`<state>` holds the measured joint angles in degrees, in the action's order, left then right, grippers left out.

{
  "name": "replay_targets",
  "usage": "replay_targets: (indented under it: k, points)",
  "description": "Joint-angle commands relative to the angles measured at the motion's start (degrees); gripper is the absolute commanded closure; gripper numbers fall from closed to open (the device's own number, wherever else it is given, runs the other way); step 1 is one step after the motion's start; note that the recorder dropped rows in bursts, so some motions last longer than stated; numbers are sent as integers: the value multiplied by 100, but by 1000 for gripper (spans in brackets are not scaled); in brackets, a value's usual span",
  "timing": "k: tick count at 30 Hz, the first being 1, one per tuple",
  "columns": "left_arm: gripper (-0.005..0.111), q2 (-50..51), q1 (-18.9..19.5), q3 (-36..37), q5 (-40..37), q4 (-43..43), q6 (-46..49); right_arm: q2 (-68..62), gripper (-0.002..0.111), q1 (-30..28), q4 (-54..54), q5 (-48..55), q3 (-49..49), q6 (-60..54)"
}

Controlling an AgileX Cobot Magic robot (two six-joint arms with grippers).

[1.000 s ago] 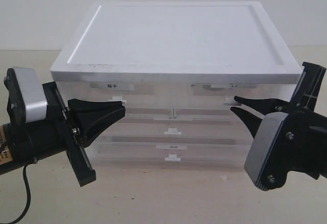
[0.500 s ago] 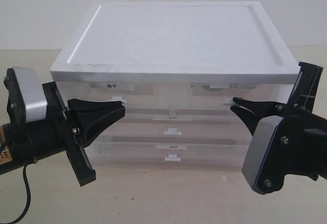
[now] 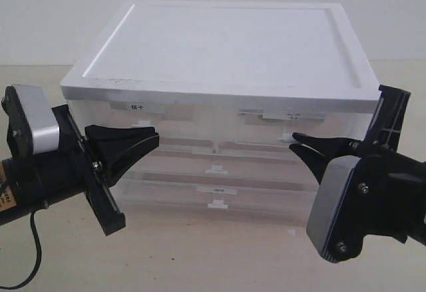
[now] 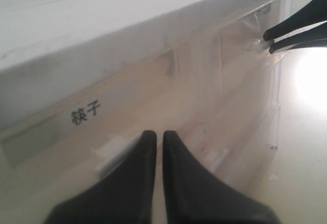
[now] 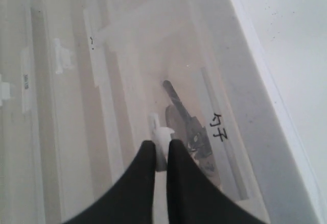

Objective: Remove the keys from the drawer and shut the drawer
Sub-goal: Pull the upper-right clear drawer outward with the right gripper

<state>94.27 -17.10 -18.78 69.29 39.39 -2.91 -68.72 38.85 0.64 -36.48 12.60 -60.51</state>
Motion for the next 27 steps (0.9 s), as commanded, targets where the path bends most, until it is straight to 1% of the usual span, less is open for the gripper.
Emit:
replay_targets:
  k: [1,3,8,13,18,22,27]
  points:
    - [102,5,-19,-67,67,-151,-6,223,108,106,-399,1012,-60,270]
    - [102,14,-19,-130,67,-151,-6,466,108,114,-432,1151,-60,520]
    - [102,14,-19,-216,67,-151,-6,1310,108,114,-761,2057,-60,1357]
    - [102,14,-19,-226,67,-151,-6,1713,108,114,-761,2187,-60,1839]
    - [102,14,-19,-226,67,-151,-6,1747,108,114,-947,2199,-60,2769]
    - [102,14,-19,-259,67,-151,-6,1747,108,114,-1813,2199,-60,3622]
    - [102,14,-19,-257,67,-162,-19,1747,108,114,-3786,2061,-60,5352]
